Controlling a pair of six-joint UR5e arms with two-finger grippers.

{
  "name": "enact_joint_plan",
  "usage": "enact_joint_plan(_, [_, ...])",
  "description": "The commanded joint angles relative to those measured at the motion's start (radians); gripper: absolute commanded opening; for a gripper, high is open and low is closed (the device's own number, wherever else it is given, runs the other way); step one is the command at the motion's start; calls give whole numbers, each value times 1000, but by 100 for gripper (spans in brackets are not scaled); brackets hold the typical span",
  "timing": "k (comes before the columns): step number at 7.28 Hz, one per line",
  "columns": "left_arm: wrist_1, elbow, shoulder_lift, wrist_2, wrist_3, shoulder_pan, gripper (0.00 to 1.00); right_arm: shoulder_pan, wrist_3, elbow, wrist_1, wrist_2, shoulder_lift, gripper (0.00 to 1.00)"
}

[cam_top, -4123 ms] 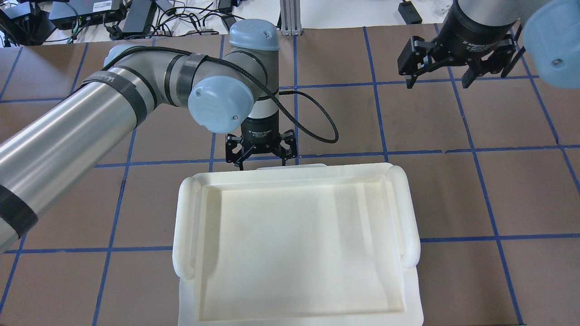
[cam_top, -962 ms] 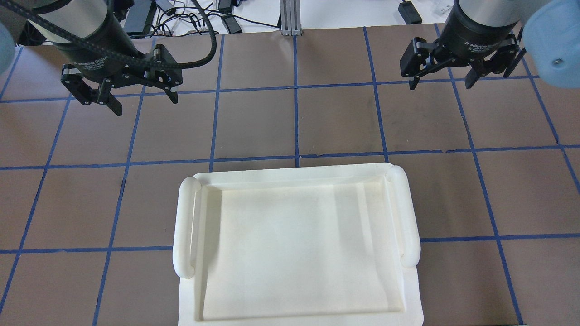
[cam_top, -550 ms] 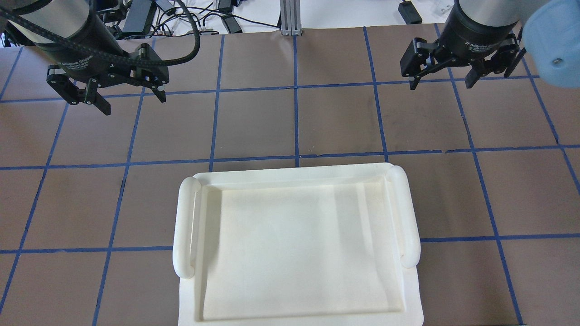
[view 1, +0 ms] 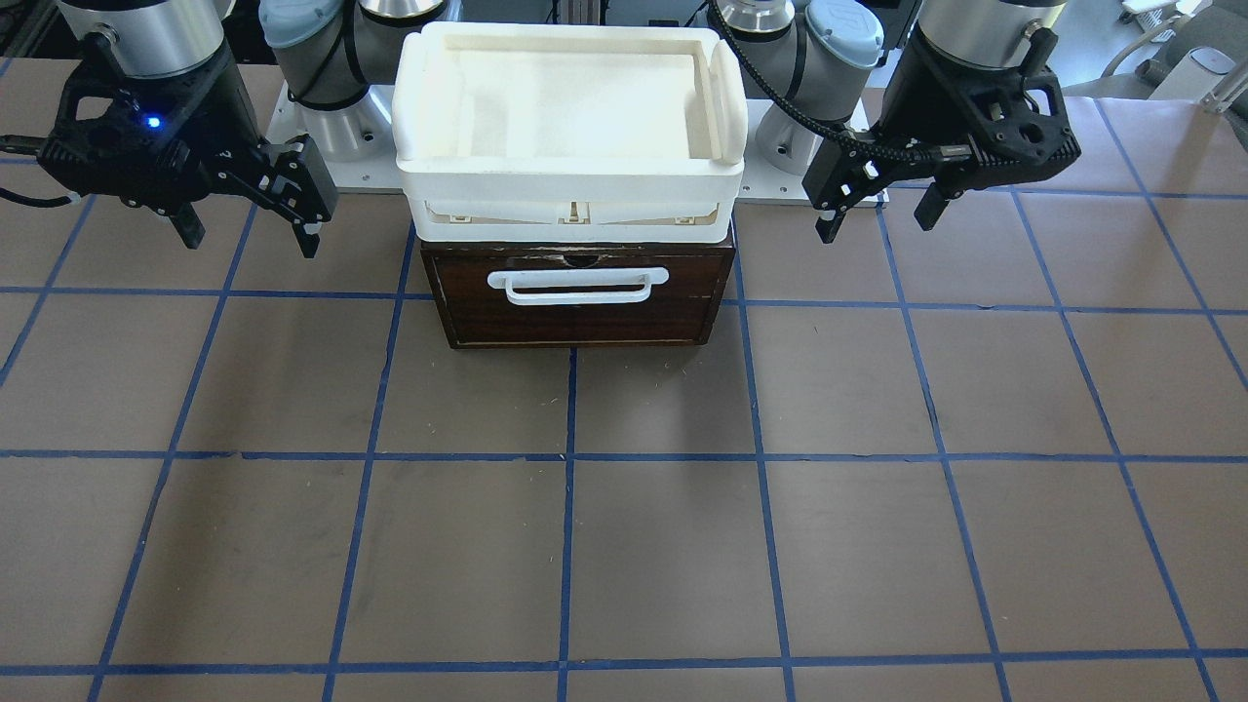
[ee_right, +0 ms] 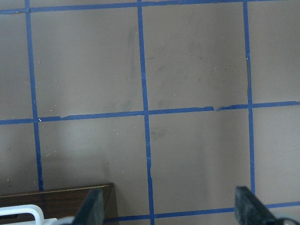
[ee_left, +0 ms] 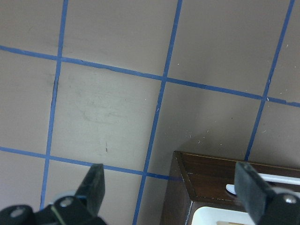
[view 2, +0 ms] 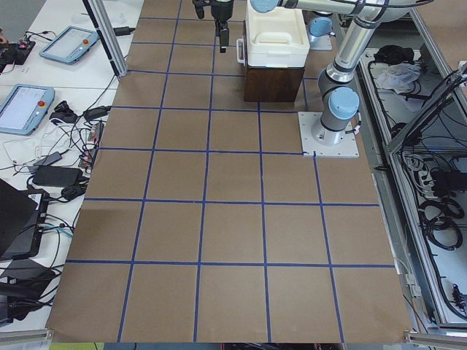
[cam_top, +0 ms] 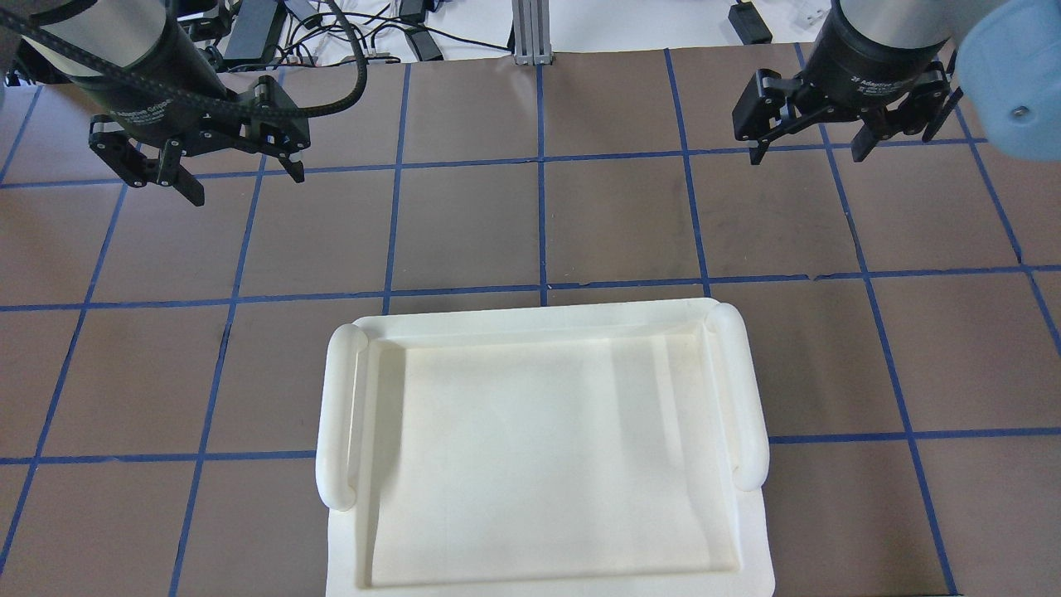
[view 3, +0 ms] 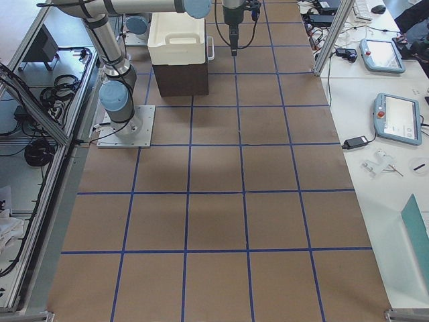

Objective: Put scissors in drawer and close it

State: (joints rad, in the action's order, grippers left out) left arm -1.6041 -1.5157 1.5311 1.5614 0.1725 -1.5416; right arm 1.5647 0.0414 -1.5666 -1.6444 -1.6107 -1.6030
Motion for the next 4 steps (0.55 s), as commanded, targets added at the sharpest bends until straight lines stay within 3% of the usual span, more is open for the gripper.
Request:
enact_joint_plan(1, [-3,-1,3,14,-23,-3,100,-2,0,-1,0,0,0,100])
enact_joint_plan(4, [-13,2,11,28,-171,-8,100,-3,0,-1,0,0,0,100])
